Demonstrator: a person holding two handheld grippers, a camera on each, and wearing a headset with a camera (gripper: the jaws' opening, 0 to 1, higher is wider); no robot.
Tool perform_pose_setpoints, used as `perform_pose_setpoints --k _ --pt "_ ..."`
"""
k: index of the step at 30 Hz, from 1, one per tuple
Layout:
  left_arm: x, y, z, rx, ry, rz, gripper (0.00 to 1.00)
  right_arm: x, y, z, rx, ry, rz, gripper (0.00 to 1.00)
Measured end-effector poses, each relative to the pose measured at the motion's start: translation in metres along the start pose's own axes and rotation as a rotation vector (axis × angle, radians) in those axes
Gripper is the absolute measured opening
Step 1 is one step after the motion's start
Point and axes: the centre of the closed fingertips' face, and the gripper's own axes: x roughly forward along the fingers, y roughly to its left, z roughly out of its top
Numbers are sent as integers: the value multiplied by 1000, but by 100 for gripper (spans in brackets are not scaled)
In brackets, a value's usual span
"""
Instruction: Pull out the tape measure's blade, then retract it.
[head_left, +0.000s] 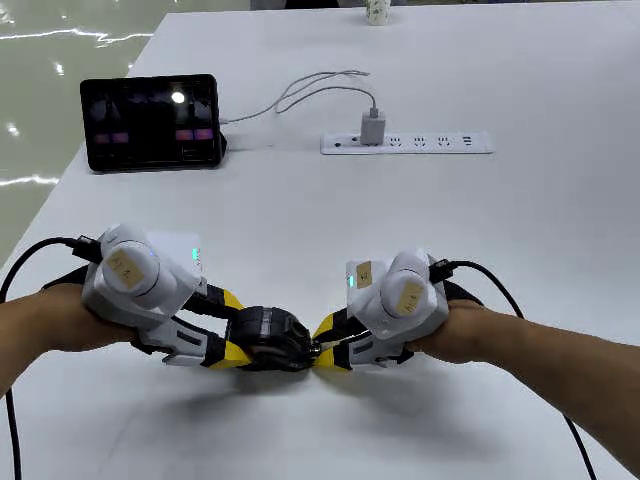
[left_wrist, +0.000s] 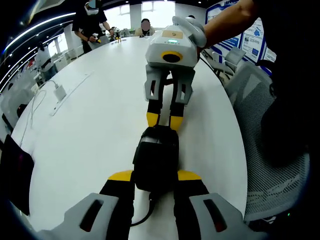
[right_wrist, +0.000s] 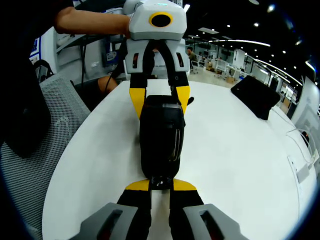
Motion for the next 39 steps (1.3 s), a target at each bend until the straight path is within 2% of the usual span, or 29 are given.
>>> perform_pose_setpoints --k 22,39 --pt "0 -1 0 -2 8 0 23 -2 1 -2 -25 16 -4 8" --pt "1 0 -1 -1 15 -5 23 -14 2 -13 -15 24 -8 8"
